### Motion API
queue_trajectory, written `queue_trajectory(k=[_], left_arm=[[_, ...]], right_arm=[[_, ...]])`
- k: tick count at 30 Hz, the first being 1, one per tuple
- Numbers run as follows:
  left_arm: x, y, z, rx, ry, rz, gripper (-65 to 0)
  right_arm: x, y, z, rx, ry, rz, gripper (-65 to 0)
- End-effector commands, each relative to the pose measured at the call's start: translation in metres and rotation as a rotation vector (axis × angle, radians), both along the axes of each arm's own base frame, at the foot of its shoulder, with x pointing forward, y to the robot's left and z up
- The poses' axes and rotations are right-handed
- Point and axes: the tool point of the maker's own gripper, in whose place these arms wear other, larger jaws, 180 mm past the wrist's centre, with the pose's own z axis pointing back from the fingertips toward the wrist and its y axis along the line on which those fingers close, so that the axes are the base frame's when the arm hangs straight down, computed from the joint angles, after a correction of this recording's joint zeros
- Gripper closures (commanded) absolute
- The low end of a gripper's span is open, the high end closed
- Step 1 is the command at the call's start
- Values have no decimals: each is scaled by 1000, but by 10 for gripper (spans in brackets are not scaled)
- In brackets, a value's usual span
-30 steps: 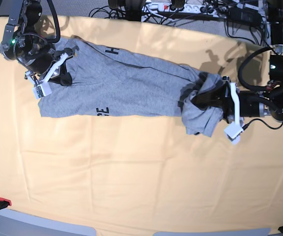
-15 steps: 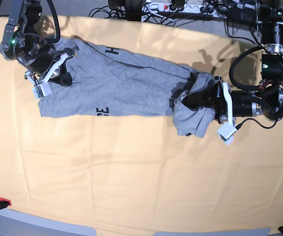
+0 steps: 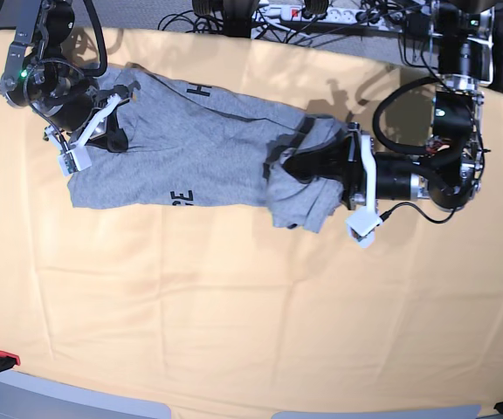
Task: Layout the t-shirt on the table in an organized manner, then fold the t-shirt properly
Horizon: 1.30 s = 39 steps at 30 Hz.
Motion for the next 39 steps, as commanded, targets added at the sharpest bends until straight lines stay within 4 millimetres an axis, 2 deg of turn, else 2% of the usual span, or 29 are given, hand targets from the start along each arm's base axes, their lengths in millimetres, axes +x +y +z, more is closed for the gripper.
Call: queue_trajectory(k=[1, 7, 11, 12, 13, 18, 22, 23, 24, 25, 26, 27, 31, 37, 38, 39], left_arm=[[6, -3, 14, -37, -44, 3, 0], [12, -6, 6, 1, -58, 26, -7], [12, -6, 6, 1, -58, 26, -400], [13, -7, 7, -7, -41, 38, -471], [13, -7, 9, -20, -16, 50, -502], [18, -3, 14, -6, -44, 41, -495], [37, 14, 31, 6, -108, 91, -488], [43, 20, 37, 3, -126, 116, -451], [48, 28, 42, -1, -144, 145, -375], [53, 37, 47, 0, -159, 176, -255], [58, 46, 50, 7, -173, 208, -109], [63, 56, 53, 15, -186, 243, 0], [75, 89, 59, 54, -221, 355, 0], [71, 125, 57, 145, -222, 403, 0], [69, 130, 55, 163, -217, 405, 0], [67, 135, 54, 182, -214, 405, 0]], right_arm=[[-1, -4, 0, -25, 10, 8, 0], [-4, -5, -2, -32, 25, 11, 0], [-4, -5, -2, -32, 25, 11, 0], [-4, -5, -2, -32, 25, 11, 0], [-4, -5, -2, -32, 25, 11, 0], [-3, -5, -2, -32, 24, 11, 0], [-4, -5, -2, -32, 25, 11, 0], [-4, -5, -2, -32, 25, 11, 0], [-4, -5, -2, -32, 25, 11, 0], [-4, -5, -2, -32, 25, 11, 0], [-4, -5, -2, -32, 25, 11, 0], [-3, -5, -2, -33, 25, 11, 0], [4, -4, 3, -30, 4, 11, 0], [31, -4, 29, -49, -91, 19, 0], [35, -4, 34, -58, -111, 22, -13], [40, -5, 40, -68, -130, 24, -85]])
